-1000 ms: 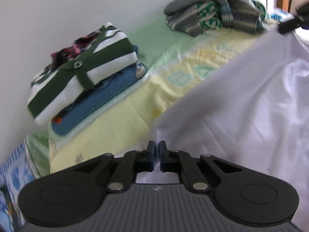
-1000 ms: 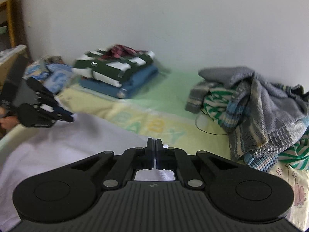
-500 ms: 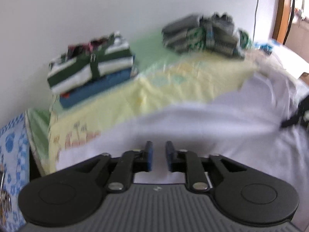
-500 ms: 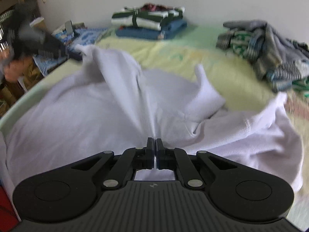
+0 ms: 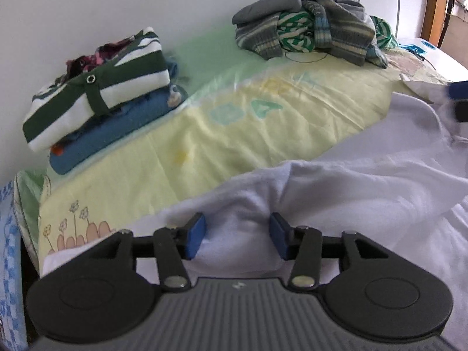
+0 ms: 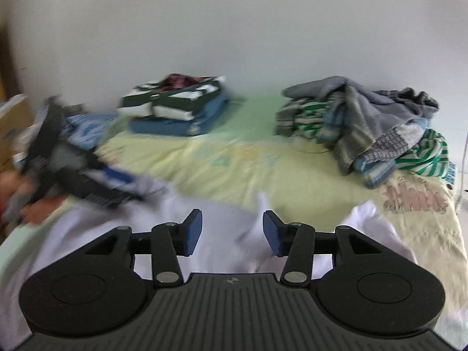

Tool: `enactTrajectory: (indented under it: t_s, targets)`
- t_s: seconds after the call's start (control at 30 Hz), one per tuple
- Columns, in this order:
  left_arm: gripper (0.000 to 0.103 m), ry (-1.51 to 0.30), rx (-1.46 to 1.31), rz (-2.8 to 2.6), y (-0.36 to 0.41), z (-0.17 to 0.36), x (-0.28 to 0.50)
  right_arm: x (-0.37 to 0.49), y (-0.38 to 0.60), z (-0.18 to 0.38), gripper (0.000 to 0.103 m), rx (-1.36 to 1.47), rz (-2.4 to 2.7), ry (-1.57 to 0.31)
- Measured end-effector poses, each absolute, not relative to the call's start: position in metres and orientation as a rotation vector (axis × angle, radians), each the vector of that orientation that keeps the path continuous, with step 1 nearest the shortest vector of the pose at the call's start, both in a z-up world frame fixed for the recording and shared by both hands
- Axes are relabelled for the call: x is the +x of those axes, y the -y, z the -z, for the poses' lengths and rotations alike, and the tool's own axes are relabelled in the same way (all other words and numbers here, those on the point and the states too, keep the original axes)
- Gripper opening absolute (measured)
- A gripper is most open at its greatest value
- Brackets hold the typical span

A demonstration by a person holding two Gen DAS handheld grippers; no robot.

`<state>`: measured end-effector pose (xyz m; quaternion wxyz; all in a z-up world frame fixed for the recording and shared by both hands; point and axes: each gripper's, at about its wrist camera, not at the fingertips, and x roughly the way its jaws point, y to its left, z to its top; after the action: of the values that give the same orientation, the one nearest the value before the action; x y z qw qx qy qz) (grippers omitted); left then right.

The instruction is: Fold clothes

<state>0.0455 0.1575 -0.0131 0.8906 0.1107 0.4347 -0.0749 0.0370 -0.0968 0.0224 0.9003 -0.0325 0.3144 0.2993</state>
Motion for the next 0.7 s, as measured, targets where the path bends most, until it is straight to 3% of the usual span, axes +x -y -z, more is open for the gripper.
enactTrajectory:
  t_s: [0.13, 0.2, 0.23, 0.3, 0.43, 0.53, 0.7]
  targets:
    - [0.048, -0.897, 0.236, 0.155, -0.158, 0.011, 0.035, 0.067, 0.073, 0.003, 0.048, -0.107, -0.559, -0.675]
    - [0.048, -0.898, 0.234, 0.156, -0.159, 0.007, 0.032, 0.074, 0.072, 0.013, 0.024, -0.123, -0.524, -0.705]
    - [0.048, -0.899, 0.233, 0.159, -0.159, 0.004, 0.031, 0.077, 0.073, 0.017, 0.004, -0.121, -0.519, -0.725]
    - [0.049, -0.864, 0.246, 0.169, -0.159, -0.009, 0.024, 0.075, 0.085, 0.012, 0.005, -0.054, -0.525, -0.710]
    - [0.070, -0.771, 0.321, 0.192, -0.152, -0.035, 0.013, 0.061, 0.117, -0.018, 0.005, 0.147, -0.640, -0.626]
    - [0.073, -0.747, 0.438, 0.233, -0.140, -0.042, 0.020, 0.045, 0.135, -0.036, 0.005, 0.227, -0.754, -0.580]
    - [0.074, -0.870, 0.546, 0.387, -0.123, -0.024, 0.033, 0.009, 0.143, -0.032, 0.005, 0.122, -0.863, -0.645]
